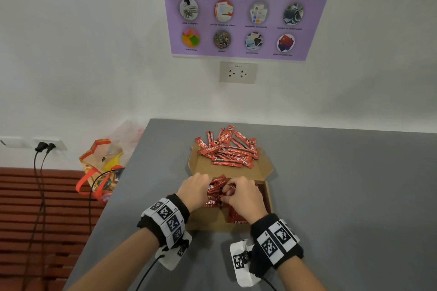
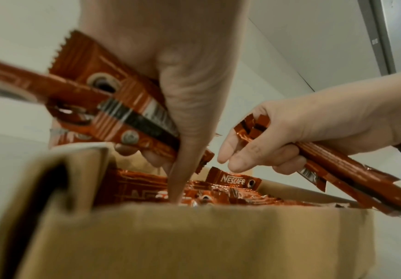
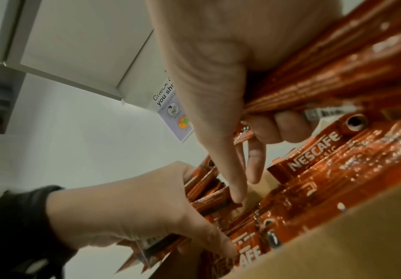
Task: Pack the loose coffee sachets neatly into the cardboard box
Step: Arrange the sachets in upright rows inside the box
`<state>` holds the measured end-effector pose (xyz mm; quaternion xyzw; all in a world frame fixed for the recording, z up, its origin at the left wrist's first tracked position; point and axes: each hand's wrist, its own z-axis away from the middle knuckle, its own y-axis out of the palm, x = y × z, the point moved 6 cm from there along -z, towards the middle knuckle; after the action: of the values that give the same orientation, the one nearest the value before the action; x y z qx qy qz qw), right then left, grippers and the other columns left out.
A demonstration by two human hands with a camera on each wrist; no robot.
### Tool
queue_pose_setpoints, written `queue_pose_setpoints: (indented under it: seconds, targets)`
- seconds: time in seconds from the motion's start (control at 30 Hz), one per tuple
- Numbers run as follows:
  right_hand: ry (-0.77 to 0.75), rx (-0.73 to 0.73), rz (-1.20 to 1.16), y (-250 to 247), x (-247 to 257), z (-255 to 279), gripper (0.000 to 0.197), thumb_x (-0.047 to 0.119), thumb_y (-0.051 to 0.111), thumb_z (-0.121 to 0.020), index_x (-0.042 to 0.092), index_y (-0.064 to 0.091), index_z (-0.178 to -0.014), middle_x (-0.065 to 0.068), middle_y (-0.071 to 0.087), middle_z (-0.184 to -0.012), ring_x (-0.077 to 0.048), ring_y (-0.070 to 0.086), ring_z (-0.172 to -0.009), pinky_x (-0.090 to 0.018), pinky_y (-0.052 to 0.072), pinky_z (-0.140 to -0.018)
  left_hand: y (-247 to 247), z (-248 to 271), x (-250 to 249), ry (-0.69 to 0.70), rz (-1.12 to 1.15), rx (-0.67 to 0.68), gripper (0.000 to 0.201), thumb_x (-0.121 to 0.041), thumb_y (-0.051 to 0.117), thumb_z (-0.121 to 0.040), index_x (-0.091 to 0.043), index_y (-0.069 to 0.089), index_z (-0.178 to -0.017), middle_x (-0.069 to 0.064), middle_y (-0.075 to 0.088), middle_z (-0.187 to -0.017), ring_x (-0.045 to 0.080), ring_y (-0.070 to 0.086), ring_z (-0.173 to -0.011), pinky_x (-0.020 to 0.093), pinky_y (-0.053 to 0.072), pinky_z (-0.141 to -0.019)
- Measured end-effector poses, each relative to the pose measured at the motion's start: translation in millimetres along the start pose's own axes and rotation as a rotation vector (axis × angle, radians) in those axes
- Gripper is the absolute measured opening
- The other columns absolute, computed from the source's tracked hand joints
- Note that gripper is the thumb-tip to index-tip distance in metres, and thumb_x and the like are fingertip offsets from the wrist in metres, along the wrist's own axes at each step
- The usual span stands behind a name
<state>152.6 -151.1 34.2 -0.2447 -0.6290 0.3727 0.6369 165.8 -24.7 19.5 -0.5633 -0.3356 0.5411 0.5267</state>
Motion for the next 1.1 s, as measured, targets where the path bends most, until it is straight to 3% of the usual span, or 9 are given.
queue_pose_setpoints:
  seconds: [0.17,0.27,0.4,0.47,0.53,0.67,0.73,0.83,1.1]
  targets:
    - [-0.011,-0.028,-0.047,-8.8,-2.9,0.1,0.015,0.027,0.075,-0.077,0.024,0.066,-0.087,0.011,0.064,-0.075,-0.005,0.060,-0.074,-0.024,0.049,-0.071,-8.7,-0.5,7.1,0.000,0.176,-0.077,0.009,-0.016,0.061,-0.083,-0.008,0.056,-0.084,0.006,0.065,-0.086,0.024,0.064,-0.076,0.033,0.053,-0.066]
    - [-0.051,-0.030,-0.119,-13.2,-1.9,0.2,0.018,0.034,0.074,-0.077,0.026,0.066,-0.090,0.009,0.066,-0.075,-0.005,0.061,-0.077,-0.023,0.049,-0.073,-25.7,3.8,6.5,0.016,0.363,-0.178,0.016,-0.017,0.067,-0.082,-0.014,0.054,-0.073,-0.005,0.061,-0.073,0.009,0.058,-0.064,0.012,0.043,-0.055]
    - [-0.104,0.135,-0.075,4.3,7.3,1.4,0.016,0.028,0.074,-0.078,0.020,0.070,-0.091,0.007,0.068,-0.076,-0.007,0.064,-0.074,-0.028,0.053,-0.080,-44.7,9.7,5.6,-0.050,0.567,-0.322,0.035,-0.018,0.066,-0.085,-0.023,0.044,-0.059,-0.011,0.051,-0.058,-0.001,0.051,-0.049,0.010,0.038,-0.051]
    - [-0.155,0.161,0.047,15.0,14.5,-0.9,0.015,0.026,0.073,-0.079,0.019,0.071,-0.091,0.005,0.069,-0.085,-0.010,0.064,-0.081,-0.032,0.053,-0.082,-45.5,9.2,11.9,-0.093,0.545,-0.347,0.030,-0.022,0.065,-0.087,-0.020,0.048,-0.063,-0.007,0.056,-0.062,0.002,0.054,-0.054,0.012,0.037,-0.052]
    - [-0.182,0.194,0.187,24.5,22.3,-3.8,0.022,0.028,0.073,-0.079,0.017,0.069,-0.098,-0.001,0.068,-0.100,-0.018,0.063,-0.093,-0.034,0.051,-0.086,-44.6,8.6,19.6,-0.136,0.456,-0.364,0.017,-0.024,0.062,-0.089,-0.014,0.055,-0.077,0.001,0.063,-0.078,0.012,0.060,-0.068,0.018,0.040,-0.058]
    - [-0.218,0.263,0.449,32.3,37.0,-11.6,0.032,0.024,0.068,-0.084,0.007,0.056,-0.109,-0.012,0.060,-0.111,-0.030,0.059,-0.104,-0.038,0.047,-0.087,-33.0,10.9,35.7,-0.299,0.300,-0.302,0.022,-0.014,0.056,-0.090,-0.007,0.049,-0.110,0.014,0.050,-0.112,0.031,0.060,-0.095,0.035,0.050,-0.082]
    - [-0.258,0.278,0.535,33.2,44.5,-14.3,0.029,0.021,0.067,-0.085,0.006,0.057,-0.107,-0.013,0.061,-0.111,-0.031,0.059,-0.104,-0.038,0.046,-0.084,-24.9,11.2,39.6,-0.345,0.303,-0.237,0.025,-0.012,0.056,-0.089,-0.008,0.044,-0.111,0.017,0.052,-0.110,0.035,0.060,-0.095,0.041,0.050,-0.084]
    - [-0.291,0.335,0.627,38.5,50.2,-15.2,0.034,0.022,0.071,-0.081,0.006,0.058,-0.108,-0.012,0.062,-0.112,-0.031,0.059,-0.104,-0.037,0.046,-0.083,-14.3,9.1,42.5,-0.342,0.333,-0.157,0.031,-0.006,0.057,-0.086,-0.011,0.041,-0.112,0.014,0.062,-0.102,0.032,0.063,-0.091,0.041,0.053,-0.079]
    - [-0.313,0.355,0.692,44.7,52.0,-18.9,0.036,0.019,0.073,-0.079,0.006,0.055,-0.108,-0.012,0.061,-0.113,-0.031,0.059,-0.104,-0.037,0.046,-0.081,-7.3,6.5,44.2,-0.308,0.346,-0.145,0.034,-0.003,0.055,-0.084,-0.011,0.043,-0.114,0.013,0.063,-0.100,0.033,0.063,-0.091,0.041,0.052,-0.080]
